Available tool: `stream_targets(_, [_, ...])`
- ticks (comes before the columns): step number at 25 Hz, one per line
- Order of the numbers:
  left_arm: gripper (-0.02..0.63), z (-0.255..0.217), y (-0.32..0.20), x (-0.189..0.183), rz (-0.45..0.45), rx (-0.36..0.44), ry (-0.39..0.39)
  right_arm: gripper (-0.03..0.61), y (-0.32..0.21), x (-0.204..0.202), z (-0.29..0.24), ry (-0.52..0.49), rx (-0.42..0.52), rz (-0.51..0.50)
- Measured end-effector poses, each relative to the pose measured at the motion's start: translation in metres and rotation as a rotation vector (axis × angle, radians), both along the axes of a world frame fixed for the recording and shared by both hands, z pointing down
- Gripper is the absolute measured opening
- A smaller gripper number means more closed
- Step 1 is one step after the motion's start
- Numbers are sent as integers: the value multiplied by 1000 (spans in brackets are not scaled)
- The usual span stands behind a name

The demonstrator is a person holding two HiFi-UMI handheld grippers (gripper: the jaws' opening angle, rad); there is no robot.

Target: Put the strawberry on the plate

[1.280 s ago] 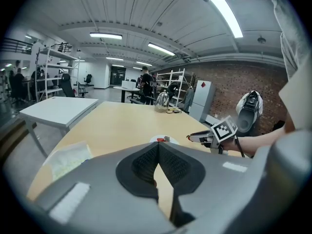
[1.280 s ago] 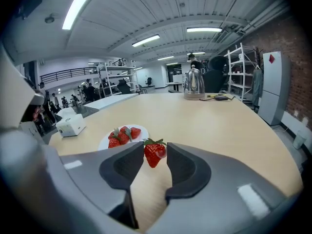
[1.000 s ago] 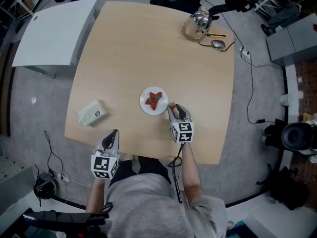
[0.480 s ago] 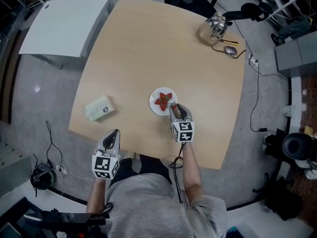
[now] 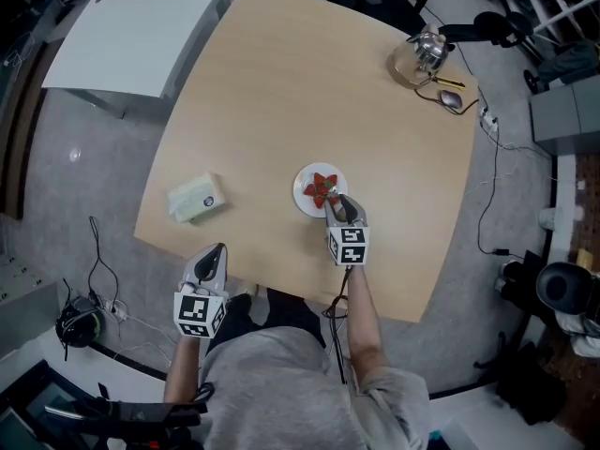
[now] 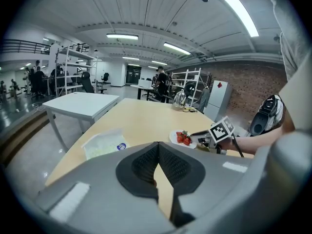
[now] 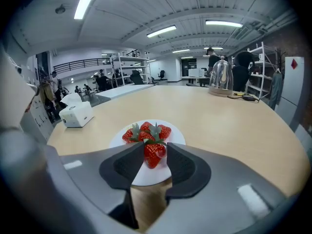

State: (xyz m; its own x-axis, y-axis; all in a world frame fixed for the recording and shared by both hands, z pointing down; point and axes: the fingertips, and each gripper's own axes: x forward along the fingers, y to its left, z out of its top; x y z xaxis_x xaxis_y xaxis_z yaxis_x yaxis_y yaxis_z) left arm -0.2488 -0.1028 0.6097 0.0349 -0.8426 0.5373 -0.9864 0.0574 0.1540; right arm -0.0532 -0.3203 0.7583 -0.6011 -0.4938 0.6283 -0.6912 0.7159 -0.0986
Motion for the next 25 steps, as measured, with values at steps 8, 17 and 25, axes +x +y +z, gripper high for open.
stream_targets(8, [20, 4, 1, -3, -7, -9, 1, 153, -4, 0, 7, 9, -5, 11])
stream_targets(17, [20, 3, 1, 0, -4, -5, 2, 156, -4, 0, 8, -4, -6, 20])
stream_targets(25, [20, 0, 3, 2, 4, 4, -3, 176, -4, 3, 1, -25, 2, 44])
